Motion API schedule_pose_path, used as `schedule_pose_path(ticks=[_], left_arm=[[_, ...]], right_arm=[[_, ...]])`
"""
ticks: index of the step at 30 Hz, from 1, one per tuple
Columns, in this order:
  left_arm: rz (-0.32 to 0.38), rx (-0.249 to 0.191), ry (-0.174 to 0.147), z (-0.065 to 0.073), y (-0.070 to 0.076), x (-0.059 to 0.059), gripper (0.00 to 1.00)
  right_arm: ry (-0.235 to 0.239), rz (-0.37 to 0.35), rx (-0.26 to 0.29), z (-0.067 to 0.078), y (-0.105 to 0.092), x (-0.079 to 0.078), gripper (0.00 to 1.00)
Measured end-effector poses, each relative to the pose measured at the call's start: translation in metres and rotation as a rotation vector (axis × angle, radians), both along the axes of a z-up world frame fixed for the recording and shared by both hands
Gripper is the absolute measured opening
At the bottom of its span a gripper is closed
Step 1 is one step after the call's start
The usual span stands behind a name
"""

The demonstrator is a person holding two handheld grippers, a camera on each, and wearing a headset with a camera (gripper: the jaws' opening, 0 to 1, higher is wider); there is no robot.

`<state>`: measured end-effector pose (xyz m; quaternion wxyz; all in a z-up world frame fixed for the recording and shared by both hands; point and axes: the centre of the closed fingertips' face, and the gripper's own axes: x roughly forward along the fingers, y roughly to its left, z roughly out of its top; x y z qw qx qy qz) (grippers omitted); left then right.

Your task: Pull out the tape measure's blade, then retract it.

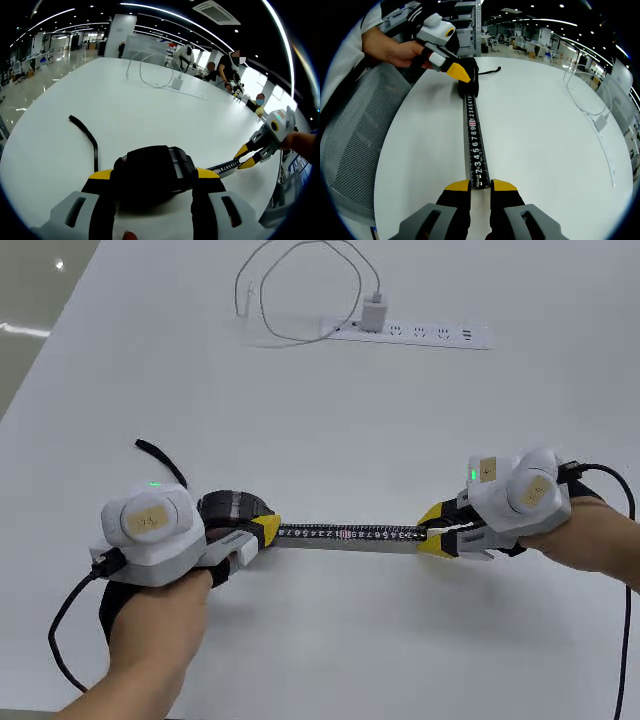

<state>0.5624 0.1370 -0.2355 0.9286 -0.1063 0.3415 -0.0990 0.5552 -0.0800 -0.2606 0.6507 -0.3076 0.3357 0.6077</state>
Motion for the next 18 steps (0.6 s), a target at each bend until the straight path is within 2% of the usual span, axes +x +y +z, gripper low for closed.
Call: schedule_pose_path(ticks=[18], left_arm=[[-0.001,-0.010,0.000,0.000,0.000,0.000,0.57]], right_arm=[[0.004,0.009,0.015,0.001,0.014,0.003,0.10]])
